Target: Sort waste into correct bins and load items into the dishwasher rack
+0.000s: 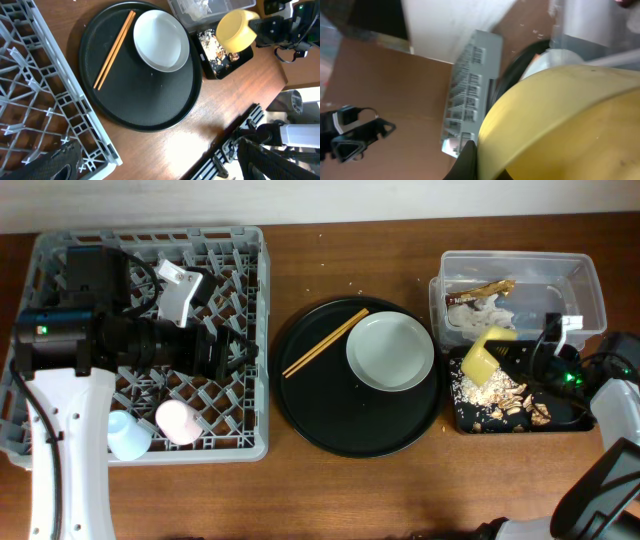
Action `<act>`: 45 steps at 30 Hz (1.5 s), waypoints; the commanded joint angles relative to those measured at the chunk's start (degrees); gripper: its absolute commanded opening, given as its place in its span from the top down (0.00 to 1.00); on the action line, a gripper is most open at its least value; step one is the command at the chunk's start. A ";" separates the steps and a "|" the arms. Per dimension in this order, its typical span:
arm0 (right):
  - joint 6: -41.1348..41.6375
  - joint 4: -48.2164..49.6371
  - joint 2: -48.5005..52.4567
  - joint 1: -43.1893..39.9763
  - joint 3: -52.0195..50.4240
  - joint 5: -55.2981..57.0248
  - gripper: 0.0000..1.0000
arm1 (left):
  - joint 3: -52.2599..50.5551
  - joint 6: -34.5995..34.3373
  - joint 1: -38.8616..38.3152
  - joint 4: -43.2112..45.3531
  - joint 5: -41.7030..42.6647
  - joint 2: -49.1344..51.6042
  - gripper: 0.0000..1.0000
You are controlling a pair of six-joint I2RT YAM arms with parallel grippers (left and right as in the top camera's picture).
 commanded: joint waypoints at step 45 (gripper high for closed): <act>-9.53 -22.14 -42.66 44.83 25.40 76.87 0.02 | 0.66 -5.95 -0.50 9.53 -10.36 -0.59 0.01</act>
